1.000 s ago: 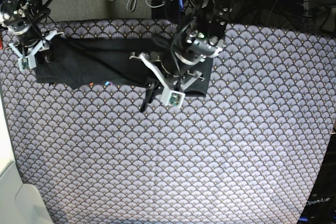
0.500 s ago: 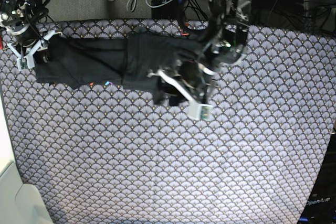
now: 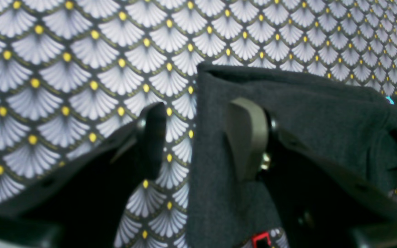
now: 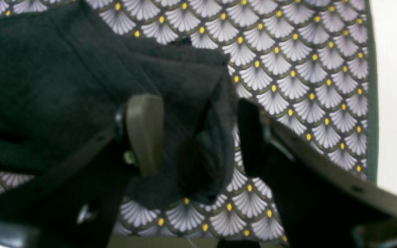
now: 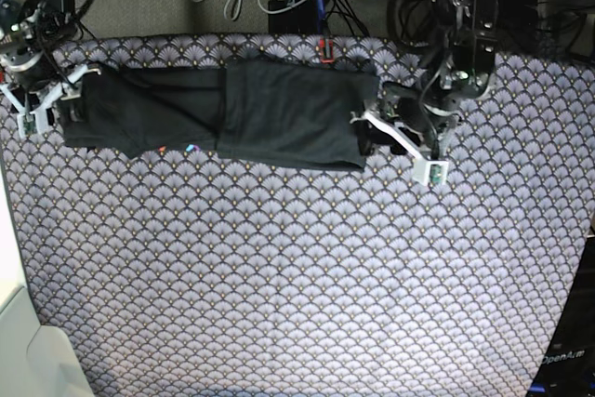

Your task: Fold the T-shirt properly

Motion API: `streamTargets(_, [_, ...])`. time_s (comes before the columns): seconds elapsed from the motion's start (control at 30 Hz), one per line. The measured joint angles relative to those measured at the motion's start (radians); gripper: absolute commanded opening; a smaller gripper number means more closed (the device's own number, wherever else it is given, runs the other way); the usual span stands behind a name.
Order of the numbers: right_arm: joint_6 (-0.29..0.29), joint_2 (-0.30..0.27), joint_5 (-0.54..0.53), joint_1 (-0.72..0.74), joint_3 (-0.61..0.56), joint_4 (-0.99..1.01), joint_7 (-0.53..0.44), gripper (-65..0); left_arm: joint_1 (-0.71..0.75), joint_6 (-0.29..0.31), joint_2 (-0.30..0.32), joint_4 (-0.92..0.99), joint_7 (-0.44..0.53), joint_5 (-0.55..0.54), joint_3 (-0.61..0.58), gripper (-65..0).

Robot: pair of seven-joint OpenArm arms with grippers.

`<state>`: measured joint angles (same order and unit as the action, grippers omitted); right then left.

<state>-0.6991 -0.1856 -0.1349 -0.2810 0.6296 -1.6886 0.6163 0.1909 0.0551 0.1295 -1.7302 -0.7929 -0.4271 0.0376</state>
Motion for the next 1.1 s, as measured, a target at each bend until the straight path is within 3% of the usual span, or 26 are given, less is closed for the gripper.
streamTargets(0.17, [0.000, -0.002, -0.002, 0.066, 0.004, 0.000, 0.105, -22.5, 0.000, 0.000, -0.002, -0.002, 0.000, -0.001, -0.005, -33.6])
streamTargets(0.93, [0.004, -0.017, -0.039, 0.125, 0.012, 0.252, 0.078, -21.8, 0.000, 0.000, 0.006, -0.006, 0.001, -0.001, 0.001, -33.8])
streamTargets(1.1, [-0.004, -0.039, -0.094, 0.168, 0.015, 0.324, 0.123, -21.9, 0.001, 0.000, 0.007, -0.007, 0.001, -0.001, 0.001, -33.8])
